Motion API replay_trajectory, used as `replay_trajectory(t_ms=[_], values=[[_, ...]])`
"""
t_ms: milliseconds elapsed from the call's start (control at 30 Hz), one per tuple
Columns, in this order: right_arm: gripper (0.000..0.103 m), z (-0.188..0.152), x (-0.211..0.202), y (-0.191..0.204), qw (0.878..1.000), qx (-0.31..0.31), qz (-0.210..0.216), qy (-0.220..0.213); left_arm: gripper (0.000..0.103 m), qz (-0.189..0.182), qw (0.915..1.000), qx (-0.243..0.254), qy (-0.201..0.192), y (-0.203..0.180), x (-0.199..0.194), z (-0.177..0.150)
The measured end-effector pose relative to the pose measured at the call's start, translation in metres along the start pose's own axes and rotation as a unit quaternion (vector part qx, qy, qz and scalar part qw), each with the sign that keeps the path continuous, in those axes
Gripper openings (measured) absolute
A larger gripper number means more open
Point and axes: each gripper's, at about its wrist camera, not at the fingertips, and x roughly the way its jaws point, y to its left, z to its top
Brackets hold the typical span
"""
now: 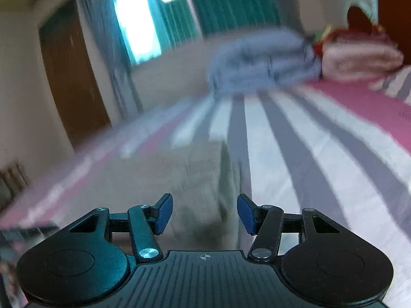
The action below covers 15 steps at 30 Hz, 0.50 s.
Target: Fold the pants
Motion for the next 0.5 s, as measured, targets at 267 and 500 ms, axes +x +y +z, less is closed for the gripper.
replay_trajectory(t_ms=[267,500], values=[[0.056,0.011,-0.027,-0.018,0.996,0.064,0.023,-0.058,0.095,0.014,0.9947,-0.094,-0.038,0.035,-0.02,0.002],[0.056,-0.001,-0.023,-0.048,0.976,0.204,0.078,-0.009,0.092,-0.108,0.9869,-0.119,-0.013,0.038,0.004,0.025]])
